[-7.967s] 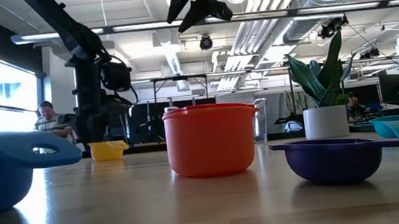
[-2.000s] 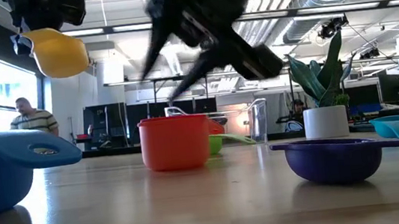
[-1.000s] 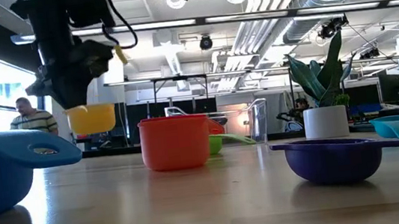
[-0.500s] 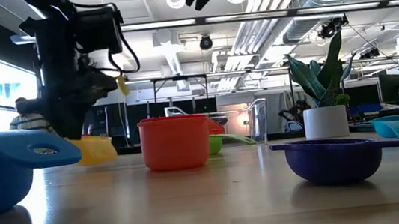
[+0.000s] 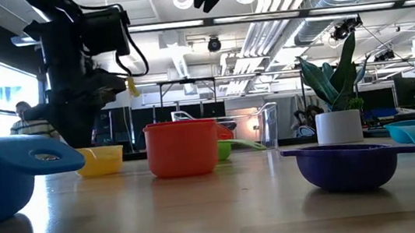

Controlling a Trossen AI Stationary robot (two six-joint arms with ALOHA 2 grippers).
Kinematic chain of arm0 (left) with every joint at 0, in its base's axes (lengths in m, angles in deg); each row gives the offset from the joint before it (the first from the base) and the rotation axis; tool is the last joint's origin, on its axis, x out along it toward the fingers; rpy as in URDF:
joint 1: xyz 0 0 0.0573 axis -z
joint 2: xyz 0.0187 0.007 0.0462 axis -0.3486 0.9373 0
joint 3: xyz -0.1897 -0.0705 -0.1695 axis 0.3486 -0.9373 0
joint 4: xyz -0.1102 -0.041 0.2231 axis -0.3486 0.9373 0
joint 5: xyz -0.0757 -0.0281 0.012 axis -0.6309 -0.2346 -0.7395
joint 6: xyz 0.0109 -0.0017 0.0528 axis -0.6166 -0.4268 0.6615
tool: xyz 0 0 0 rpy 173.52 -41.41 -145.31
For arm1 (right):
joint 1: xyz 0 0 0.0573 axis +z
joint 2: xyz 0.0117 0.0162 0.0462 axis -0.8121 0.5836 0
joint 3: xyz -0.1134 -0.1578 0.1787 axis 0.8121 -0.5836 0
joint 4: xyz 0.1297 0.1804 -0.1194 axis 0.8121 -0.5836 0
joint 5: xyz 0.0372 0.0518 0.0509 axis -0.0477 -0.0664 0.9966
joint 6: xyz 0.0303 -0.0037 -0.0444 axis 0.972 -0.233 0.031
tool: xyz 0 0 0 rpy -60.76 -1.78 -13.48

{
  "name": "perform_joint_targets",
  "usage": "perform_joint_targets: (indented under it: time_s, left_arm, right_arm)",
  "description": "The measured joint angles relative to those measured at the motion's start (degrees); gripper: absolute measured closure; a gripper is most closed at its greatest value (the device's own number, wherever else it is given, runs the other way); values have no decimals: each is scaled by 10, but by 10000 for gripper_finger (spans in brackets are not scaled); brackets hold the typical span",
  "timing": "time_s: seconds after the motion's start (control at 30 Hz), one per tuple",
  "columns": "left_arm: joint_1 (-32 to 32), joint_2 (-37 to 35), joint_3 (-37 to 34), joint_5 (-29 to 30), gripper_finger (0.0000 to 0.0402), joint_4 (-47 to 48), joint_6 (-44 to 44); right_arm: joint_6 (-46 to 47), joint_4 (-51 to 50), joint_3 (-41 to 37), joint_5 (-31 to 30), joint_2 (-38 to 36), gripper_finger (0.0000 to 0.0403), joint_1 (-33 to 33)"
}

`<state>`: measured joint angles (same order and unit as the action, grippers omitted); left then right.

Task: Nest measuring cups in basket

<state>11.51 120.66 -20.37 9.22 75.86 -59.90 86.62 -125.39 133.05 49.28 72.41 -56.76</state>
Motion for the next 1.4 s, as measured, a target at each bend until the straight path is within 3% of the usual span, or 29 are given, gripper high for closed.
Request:
perform_joint_targets:
  time_s: [0.3, 0.47, 0.67, 0.93, 1.4]
  left_arm:
    - [-26, 0, 0, -48, 308, 1, 10]
    - [-38, 0, 0, -90, 308, 3, 38]
    - [-51, -21, 0, -89, 309, 19, 89]
    - [-63, -99, 0, -82, 310, 54, 129]
    - [-61, -283, 0, -95, 312, 60, 179]
  right_arm:
    - [19, 0, 0, 0, 0, 270, 0]
    - [54, 0, 0, 0, 0, 270, 0]
    - [97, 0, 0, 0, 0, 270, 0]
    - [160, 7, 0, 1, 2, 269, 2]
    - [143, 105, -1, 30, 27, 264, 2]
